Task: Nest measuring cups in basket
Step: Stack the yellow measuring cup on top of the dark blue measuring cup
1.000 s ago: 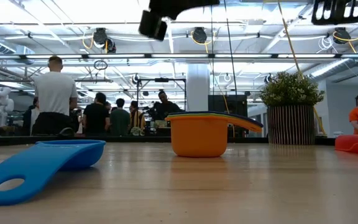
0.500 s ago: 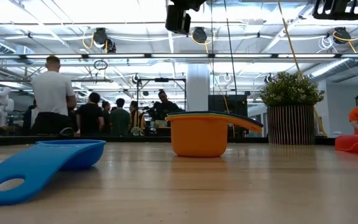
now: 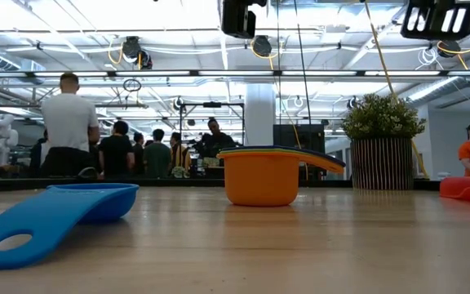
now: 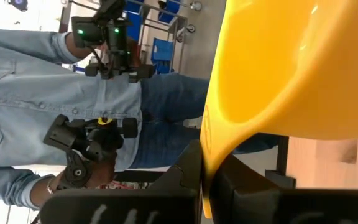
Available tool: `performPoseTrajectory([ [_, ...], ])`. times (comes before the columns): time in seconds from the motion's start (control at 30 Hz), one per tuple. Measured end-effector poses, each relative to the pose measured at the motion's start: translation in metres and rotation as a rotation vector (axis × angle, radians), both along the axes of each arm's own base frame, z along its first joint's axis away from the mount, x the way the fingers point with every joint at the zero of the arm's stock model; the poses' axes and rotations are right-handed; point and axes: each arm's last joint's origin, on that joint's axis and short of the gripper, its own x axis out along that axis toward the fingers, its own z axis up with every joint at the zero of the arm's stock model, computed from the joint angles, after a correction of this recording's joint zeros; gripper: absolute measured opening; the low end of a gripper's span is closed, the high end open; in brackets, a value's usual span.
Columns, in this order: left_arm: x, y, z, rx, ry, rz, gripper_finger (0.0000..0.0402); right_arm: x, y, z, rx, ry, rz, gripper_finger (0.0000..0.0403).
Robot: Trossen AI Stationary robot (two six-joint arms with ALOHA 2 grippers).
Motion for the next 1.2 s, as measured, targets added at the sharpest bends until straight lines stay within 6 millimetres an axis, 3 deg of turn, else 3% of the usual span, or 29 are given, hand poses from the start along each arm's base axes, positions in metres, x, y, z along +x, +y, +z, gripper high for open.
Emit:
performPoseTrajectory([
  [0.4,-0.0004,0.0001,-0.0023,0.01,0.021,0.005,0.0202,0.0003,-0.0014,0.0,-0.007,-0.014,-0.002,0.0],
  [0.83,-0.0002,0.0006,-0.0027,-0.003,0.033,0.026,0.0137,0.0003,-0.0014,-0.0001,-0.012,-0.021,-0.005,0.0],
  [1.2,-0.0004,0.0005,-0.0045,-0.044,0.069,0.035,0.0161,0.0004,-0.0015,-0.0001,-0.014,-0.025,-0.005,0.0],
])
